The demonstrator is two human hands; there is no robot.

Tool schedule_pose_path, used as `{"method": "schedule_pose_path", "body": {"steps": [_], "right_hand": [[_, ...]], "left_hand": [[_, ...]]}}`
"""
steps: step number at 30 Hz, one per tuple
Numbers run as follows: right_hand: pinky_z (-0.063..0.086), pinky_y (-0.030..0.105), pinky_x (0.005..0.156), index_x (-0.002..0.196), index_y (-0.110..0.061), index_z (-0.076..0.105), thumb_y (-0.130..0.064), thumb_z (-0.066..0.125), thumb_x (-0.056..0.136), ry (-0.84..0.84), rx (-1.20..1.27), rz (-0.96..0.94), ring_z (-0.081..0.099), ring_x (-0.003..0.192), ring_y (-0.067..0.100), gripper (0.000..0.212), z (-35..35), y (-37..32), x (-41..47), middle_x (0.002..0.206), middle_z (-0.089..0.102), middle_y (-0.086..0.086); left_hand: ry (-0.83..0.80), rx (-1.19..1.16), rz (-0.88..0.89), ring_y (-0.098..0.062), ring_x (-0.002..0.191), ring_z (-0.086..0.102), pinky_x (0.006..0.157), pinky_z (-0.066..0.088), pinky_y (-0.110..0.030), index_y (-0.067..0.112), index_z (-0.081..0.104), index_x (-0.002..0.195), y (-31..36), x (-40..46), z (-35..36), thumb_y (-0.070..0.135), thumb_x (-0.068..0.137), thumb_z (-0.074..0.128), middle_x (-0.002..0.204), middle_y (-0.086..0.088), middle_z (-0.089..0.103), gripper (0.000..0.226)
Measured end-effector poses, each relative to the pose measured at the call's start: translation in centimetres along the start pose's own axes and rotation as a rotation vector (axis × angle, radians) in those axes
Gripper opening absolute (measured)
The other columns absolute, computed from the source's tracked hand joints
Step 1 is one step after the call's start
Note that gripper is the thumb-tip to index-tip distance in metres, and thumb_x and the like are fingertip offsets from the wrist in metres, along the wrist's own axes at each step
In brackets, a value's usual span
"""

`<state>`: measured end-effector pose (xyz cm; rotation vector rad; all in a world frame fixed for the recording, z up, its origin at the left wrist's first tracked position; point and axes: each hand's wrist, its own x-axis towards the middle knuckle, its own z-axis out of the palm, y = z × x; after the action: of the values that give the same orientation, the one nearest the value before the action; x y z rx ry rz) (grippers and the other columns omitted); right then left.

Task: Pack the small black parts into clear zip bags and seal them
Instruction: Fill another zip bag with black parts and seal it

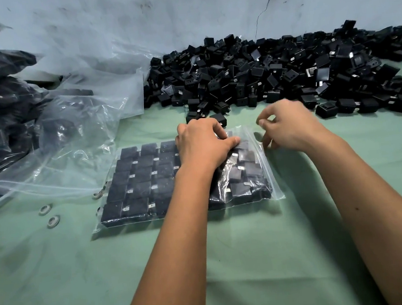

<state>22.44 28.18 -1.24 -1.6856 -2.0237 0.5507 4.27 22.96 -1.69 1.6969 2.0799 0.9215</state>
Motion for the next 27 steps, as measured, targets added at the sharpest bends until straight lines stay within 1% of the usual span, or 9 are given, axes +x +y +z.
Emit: {"method": "schedule_pose_path", "body": {"steps": [2, 4, 7, 9, 12, 16, 20, 24, 27], "right_hand": [[0.06, 0.037, 0.075, 0.097, -0.025, 0.07, -0.023, 0.055, 0.101, 0.125, -0.004, -0.024, 0.072, 0.071, 0.013, 0.016, -0.1, -1.1, 0.8, 0.063, 0.074, -0.009], [0.057, 0.033, 0.075, 0.087, -0.029, 0.069, -0.022, 0.058, 0.097, 0.15, -0.02, -0.117, 0.071, 0.077, 0.014, 0.016, 0.2, -3.0, 2.1, 0.068, 0.073, -0.008], [0.053, 0.032, 0.081, 0.101, -0.029, 0.074, -0.025, 0.066, 0.095, 0.021, -0.161, -0.222, 0.068, 0.094, 0.022, 0.012, 1.0, -5.9, 4.8, 0.093, 0.074, -0.004], [0.049, 0.03, 0.088, 0.121, -0.026, 0.072, -0.026, 0.07, 0.093, -0.11, -0.338, -0.291, 0.064, 0.109, 0.025, 0.028, 1.8, -7.2, 6.2, 0.115, 0.072, 0.002], [0.042, 0.025, 0.081, 0.12, -0.023, 0.074, -0.011, 0.064, 0.089, -0.217, -0.382, -0.332, 0.063, 0.108, 0.025, 0.035, 3.1, -7.8, 6.5, 0.118, 0.071, 0.005], [0.043, 0.025, 0.076, 0.104, -0.022, 0.077, -0.018, 0.072, 0.09, -0.033, -0.152, -0.227, 0.065, 0.091, 0.022, 0.015, 2.6, -6.4, 5.6, 0.092, 0.068, 0.001], [0.043, 0.026, 0.073, 0.096, -0.022, 0.078, -0.027, 0.07, 0.092, 0.222, 0.13, -0.029, 0.066, 0.082, 0.02, 0.01, 0.7, -3.3, 3.1, 0.085, 0.073, 0.001], [0.046, 0.023, 0.066, 0.089, -0.031, 0.075, -0.02, 0.067, 0.094, 0.177, 0.092, 0.104, 0.063, 0.074, 0.011, 0.015, 0.4, -0.6, 0.8, 0.097, 0.075, 0.0], [0.044, 0.023, 0.082, 0.112, -0.029, 0.075, -0.009, 0.065, 0.092, 0.037, 0.051, 0.134, 0.065, 0.103, 0.021, 0.03, 0.6, 0.5, -0.1, 0.123, 0.071, 0.005]], "left_hand": [[-0.006, 0.001, -0.002, -0.022, 0.122, 0.045, 0.103, 0.045, -0.044, 0.03, 0.07, 0.085, 0.0, 0.0, 0.0, 0.056, 0.076, 0.083, 0.105, 0.002, 0.065, 0.031], [-0.005, 0.005, -0.009, -0.022, 0.122, 0.045, 0.101, 0.046, -0.044, 0.03, 0.069, 0.085, 0.0, 0.0, -0.1, 0.055, 0.078, 0.082, 0.106, 0.002, 0.064, 0.029], [-0.008, 0.022, -0.008, -0.025, 0.124, 0.044, 0.102, 0.045, -0.045, 0.033, 0.068, 0.086, 0.0, 0.0, -0.1, 0.049, 0.082, 0.079, 0.105, 0.002, 0.059, 0.02], [-0.016, 0.026, -0.01, -0.026, 0.124, 0.043, 0.101, 0.046, -0.046, 0.033, 0.068, 0.086, 0.0, 0.1, -0.2, 0.051, 0.082, 0.079, 0.106, 0.001, 0.059, 0.021], [-0.028, 0.05, -0.002, -0.027, 0.124, 0.042, 0.1, 0.046, -0.046, 0.031, 0.068, 0.083, -0.1, 0.2, -0.1, 0.055, 0.081, 0.079, 0.111, 0.0, 0.065, 0.026], [-0.017, 0.05, -0.005, -0.025, 0.124, 0.042, 0.1, 0.044, -0.043, 0.032, 0.063, 0.08, -0.1, 0.3, 0.0, 0.054, 0.081, 0.08, 0.111, -0.001, 0.066, 0.027], [-0.004, 0.026, -0.004, -0.024, 0.123, 0.043, 0.101, 0.044, -0.043, 0.03, 0.066, 0.085, -0.1, 0.2, 0.1, 0.056, 0.079, 0.081, 0.109, 0.0, 0.065, 0.031], [0.012, 0.028, 0.02, -0.024, 0.124, 0.044, 0.101, 0.042, -0.044, 0.029, 0.067, 0.088, 0.1, 0.1, 0.1, 0.053, 0.079, 0.082, 0.113, 0.0, 0.064, 0.03], [0.023, 0.013, 0.101, -0.024, 0.126, 0.042, 0.103, 0.041, -0.042, 0.03, 0.066, 0.094, 0.3, 0.0, 0.2, 0.042, 0.086, 0.079, 0.118, 0.002, 0.06, 0.019]]}}
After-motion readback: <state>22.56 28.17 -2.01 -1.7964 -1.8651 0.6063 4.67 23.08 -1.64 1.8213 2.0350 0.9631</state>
